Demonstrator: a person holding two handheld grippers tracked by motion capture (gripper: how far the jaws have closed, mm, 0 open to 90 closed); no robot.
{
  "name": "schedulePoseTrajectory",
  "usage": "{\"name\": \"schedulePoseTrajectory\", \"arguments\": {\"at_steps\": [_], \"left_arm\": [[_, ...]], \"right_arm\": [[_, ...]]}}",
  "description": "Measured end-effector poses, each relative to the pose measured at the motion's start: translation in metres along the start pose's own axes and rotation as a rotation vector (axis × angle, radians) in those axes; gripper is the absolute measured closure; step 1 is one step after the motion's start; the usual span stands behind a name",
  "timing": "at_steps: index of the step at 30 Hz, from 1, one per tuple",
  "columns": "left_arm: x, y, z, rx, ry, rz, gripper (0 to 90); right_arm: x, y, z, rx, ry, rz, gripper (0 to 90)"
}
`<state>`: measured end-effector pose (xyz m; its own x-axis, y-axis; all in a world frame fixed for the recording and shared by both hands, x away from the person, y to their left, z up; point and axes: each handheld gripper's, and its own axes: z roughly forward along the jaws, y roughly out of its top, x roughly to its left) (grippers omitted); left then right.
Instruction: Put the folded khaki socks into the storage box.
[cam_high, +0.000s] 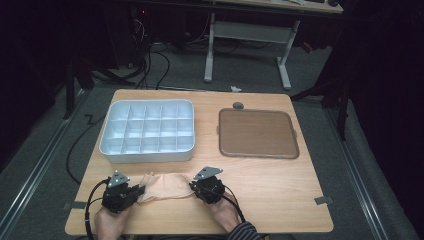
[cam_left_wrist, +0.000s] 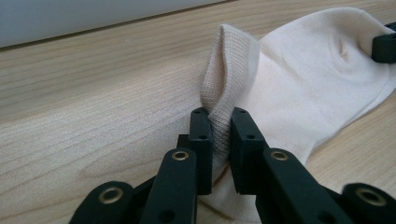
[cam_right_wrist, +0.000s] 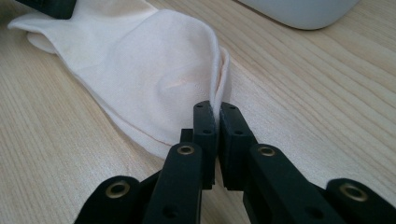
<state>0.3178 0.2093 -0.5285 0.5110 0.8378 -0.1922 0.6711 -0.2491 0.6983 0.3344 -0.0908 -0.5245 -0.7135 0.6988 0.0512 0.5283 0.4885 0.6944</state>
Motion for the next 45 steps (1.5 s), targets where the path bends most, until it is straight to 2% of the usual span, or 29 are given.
{"name": "schedulePoseTrajectory", "arguments": {"at_steps": [4,6,9,16,26,36,40,45], "left_arm": [[0.003,0.000,0.001,-0.005,-0.027,-0.007,81.3],[0.004,0.001,0.000,-0.008,-0.046,-0.012,81.4],[0.003,0.002,-0.002,-0.012,-0.050,-0.007,81.4],[-0.001,0.008,-0.006,-0.052,-0.089,-0.011,81.4],[-0.013,0.018,-0.003,-0.065,-0.124,0.016,81.4],[-0.025,0.028,0.004,-0.073,-0.169,0.051,81.4],[-0.029,0.031,0.008,-0.056,-0.173,0.071,81.4],[-0.035,0.036,0.011,-0.059,-0.176,0.082,81.4]], "right_arm": [[-0.001,0.001,-0.004,-0.048,-0.005,0.012,86.5],[-0.002,0.001,-0.005,-0.053,-0.003,0.016,86.5],[-0.003,0.001,-0.009,-0.055,-0.006,0.017,86.5],[-0.006,0.001,-0.016,-0.076,-0.011,0.017,86.5],[-0.014,-0.008,-0.034,-0.103,-0.034,0.036,86.5],[-0.021,-0.018,-0.045,-0.105,-0.062,0.055,86.5],[-0.024,-0.023,-0.049,-0.099,-0.073,0.062,86.5],[-0.028,-0.026,-0.054,-0.110,-0.078,0.075,86.5]]}}
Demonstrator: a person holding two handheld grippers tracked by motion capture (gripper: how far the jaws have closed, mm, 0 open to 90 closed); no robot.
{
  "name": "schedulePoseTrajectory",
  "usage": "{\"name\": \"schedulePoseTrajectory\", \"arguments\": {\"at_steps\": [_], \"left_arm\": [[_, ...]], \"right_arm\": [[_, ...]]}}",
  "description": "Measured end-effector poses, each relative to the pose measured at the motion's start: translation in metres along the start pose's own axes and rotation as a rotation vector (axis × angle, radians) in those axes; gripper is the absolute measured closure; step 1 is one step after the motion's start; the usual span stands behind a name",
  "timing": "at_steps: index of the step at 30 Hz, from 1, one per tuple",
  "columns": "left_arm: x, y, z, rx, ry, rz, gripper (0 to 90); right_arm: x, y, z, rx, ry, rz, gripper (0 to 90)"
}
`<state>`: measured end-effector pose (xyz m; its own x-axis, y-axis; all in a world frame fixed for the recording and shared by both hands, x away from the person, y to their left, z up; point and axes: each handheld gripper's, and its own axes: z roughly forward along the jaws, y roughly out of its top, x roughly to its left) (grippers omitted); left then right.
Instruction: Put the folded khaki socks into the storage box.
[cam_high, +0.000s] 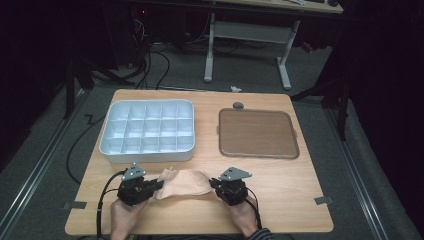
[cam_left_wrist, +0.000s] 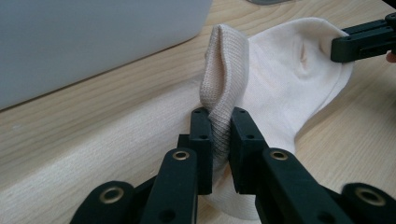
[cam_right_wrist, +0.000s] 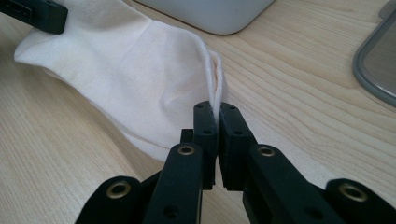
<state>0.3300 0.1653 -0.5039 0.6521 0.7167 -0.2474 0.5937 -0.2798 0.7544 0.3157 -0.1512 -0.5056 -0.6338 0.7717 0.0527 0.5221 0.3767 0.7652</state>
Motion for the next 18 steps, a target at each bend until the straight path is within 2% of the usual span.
{"name": "schedulePoseTrajectory", "arguments": {"at_steps": [6,11,18], "left_arm": [[-0.005,0.004,0.008,-0.001,-0.020,0.007,81.4],[-0.010,0.006,0.020,0.010,-0.033,0.013,81.4],[-0.018,0.009,0.036,0.019,-0.034,0.016,81.3]], "right_arm": [[-0.007,-0.004,-0.006,-0.002,-0.015,0.010,86.5],[-0.016,-0.011,-0.011,0.000,-0.026,0.039,86.5],[-0.026,-0.021,-0.016,0.000,-0.041,0.057,86.5]]}}
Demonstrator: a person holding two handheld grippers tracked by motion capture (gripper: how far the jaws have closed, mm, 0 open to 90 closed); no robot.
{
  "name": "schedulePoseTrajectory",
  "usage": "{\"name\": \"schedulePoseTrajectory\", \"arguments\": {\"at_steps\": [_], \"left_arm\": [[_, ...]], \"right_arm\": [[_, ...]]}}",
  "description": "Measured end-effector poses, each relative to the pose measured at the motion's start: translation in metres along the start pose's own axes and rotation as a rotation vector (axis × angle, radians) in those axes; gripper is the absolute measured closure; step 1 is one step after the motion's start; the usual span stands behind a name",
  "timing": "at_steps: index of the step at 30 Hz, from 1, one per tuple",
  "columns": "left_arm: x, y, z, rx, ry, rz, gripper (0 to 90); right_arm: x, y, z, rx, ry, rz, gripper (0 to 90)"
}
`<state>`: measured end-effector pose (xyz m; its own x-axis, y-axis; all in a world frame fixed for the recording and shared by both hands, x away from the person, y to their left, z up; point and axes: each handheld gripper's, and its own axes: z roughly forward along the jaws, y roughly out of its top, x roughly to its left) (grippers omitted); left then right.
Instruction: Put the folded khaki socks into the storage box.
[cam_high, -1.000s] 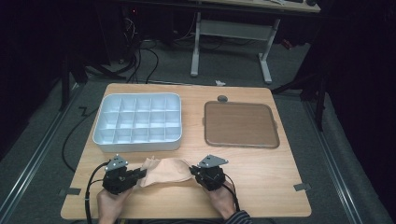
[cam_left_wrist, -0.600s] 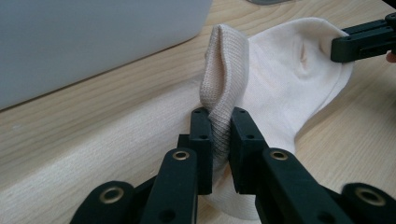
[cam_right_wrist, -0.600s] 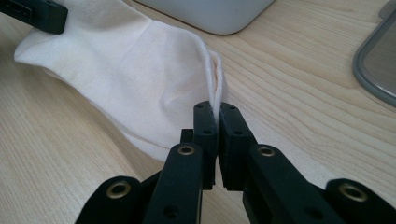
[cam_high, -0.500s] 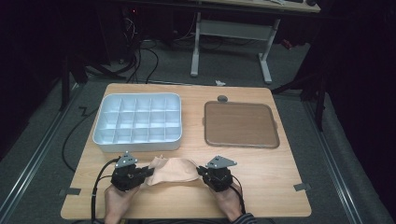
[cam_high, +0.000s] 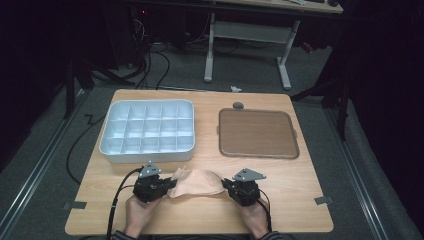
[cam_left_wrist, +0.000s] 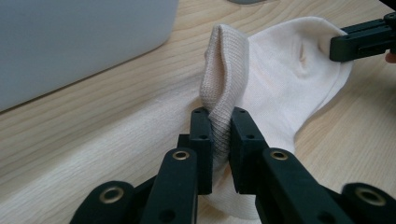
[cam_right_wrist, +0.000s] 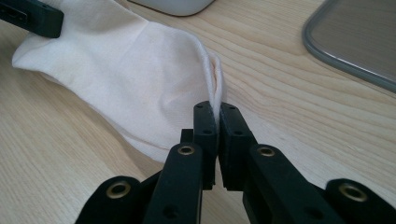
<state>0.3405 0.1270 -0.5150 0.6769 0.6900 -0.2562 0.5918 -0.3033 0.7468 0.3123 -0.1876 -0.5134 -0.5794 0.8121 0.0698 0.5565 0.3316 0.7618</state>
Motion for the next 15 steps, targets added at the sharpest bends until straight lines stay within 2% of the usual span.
{"name": "schedulePoseTrajectory", "arguments": {"at_steps": [4,10,15], "left_arm": [[-0.003,0.002,0.007,0.000,-0.002,0.000,81.2],[-0.004,0.002,0.014,-0.008,-0.003,-0.007,80.9],[-0.004,0.002,0.021,0.006,0.006,0.000,80.6]], "right_arm": [[-0.007,-0.004,-0.003,-0.006,-0.005,0.025,86.4],[-0.012,-0.006,-0.004,-0.001,-0.026,0.028,86.3],[-0.017,-0.009,-0.002,0.006,-0.037,0.037,86.3]]}}
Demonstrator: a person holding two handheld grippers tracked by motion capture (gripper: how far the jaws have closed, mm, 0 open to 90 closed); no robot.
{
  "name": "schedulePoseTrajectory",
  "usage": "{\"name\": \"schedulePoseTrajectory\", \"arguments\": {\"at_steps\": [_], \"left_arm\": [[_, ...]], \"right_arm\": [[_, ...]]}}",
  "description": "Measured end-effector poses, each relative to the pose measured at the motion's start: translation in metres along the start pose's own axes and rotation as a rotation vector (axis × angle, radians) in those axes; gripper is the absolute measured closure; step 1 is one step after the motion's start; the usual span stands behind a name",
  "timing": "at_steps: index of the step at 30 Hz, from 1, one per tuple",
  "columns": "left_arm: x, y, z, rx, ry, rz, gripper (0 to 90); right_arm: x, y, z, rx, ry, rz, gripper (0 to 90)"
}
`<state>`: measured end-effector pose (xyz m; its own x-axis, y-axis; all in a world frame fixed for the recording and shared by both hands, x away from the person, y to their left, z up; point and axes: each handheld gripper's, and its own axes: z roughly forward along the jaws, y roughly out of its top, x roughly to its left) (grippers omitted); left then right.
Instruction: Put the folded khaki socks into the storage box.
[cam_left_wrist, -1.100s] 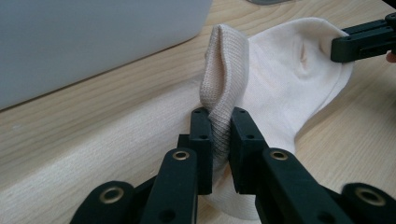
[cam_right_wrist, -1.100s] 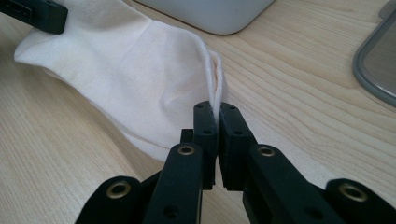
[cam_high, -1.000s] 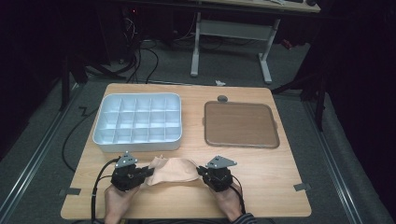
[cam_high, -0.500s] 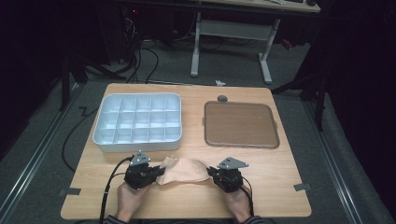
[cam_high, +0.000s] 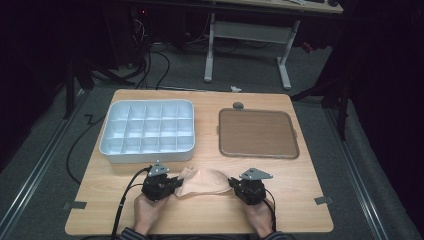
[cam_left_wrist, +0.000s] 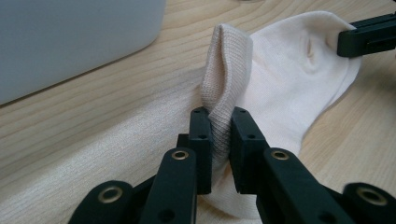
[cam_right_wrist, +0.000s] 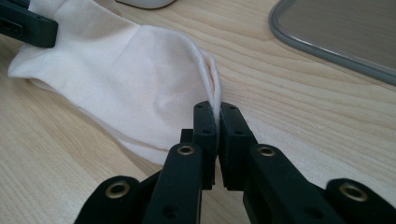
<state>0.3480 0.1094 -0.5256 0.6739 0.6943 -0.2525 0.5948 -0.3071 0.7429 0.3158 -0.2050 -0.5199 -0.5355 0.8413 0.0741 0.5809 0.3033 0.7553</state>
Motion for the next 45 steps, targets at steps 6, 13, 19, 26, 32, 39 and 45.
{"name": "schedulePoseTrajectory", "arguments": {"at_steps": [6,13,19,26,32,39,45], "left_arm": [[-0.001,-0.001,0.006,0.006,0.030,0.013,79.4],[-0.001,-0.002,0.008,0.015,0.087,0.036,67.8],[-0.002,-0.002,0.008,0.016,0.147,0.056,53.2],[-0.003,-0.002,0.007,0.020,0.164,0.057,47.7],[0.001,0.000,0.000,-0.030,0.133,-0.006,46.6],[0.011,0.000,0.001,-0.033,0.125,-0.051,48.6],[0.011,-0.001,0.006,-0.013,0.118,-0.051,52.0]], "right_arm": [[-0.001,-0.002,0.004,0.024,-0.020,-0.003,86.1],[0.000,-0.005,0.008,0.025,-0.034,-0.007,83.2],[-0.001,-0.007,0.008,0.018,-0.045,0.002,76.1],[-0.002,-0.006,0.006,0.009,-0.055,0.012,69.6],[0.003,0.000,-0.007,-0.047,-0.048,0.003,70.0],[0.021,0.013,-0.008,-0.068,0.012,-0.046,78.6],[0.043,0.020,0.013,-0.033,0.093,-0.084,82.0]]}}
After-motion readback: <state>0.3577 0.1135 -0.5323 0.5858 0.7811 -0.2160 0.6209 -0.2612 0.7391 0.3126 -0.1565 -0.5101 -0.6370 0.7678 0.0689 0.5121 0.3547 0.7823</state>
